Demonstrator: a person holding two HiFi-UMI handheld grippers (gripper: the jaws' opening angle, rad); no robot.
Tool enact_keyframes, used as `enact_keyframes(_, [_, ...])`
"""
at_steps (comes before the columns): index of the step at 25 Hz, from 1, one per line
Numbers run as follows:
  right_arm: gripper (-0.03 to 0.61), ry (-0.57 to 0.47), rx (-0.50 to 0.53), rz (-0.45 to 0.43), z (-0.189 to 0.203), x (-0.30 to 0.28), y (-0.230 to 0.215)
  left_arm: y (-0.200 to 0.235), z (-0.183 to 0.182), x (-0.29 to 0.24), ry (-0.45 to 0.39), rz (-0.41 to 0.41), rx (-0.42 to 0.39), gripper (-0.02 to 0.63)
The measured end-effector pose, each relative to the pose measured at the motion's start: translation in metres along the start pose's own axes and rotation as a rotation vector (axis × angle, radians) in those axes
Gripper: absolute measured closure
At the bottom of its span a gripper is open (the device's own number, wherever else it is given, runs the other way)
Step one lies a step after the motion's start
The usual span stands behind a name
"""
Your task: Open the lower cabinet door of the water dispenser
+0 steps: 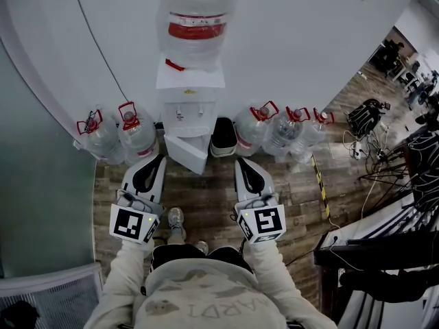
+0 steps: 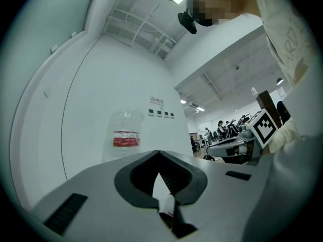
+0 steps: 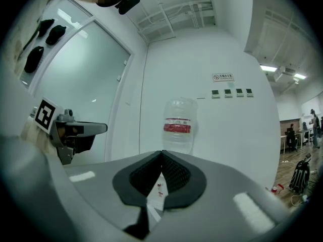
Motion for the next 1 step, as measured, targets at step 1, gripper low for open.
enact_keyframes(1, [0.569,-0.001,0.000,0.001,-0.0001,-0.0006,-0.0005,0.0001,-0.0003,-0.0010,-0.001,0.001,0.001,0.612])
Point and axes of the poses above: the fingertips, and each gripper's own axes: x backward along the fingers, y to its left, z out of its underside, the point moved 9 cm from there along x, backward along the fingers, and after that the axes turned 14 degrees about -z, right-handed, at the moved point
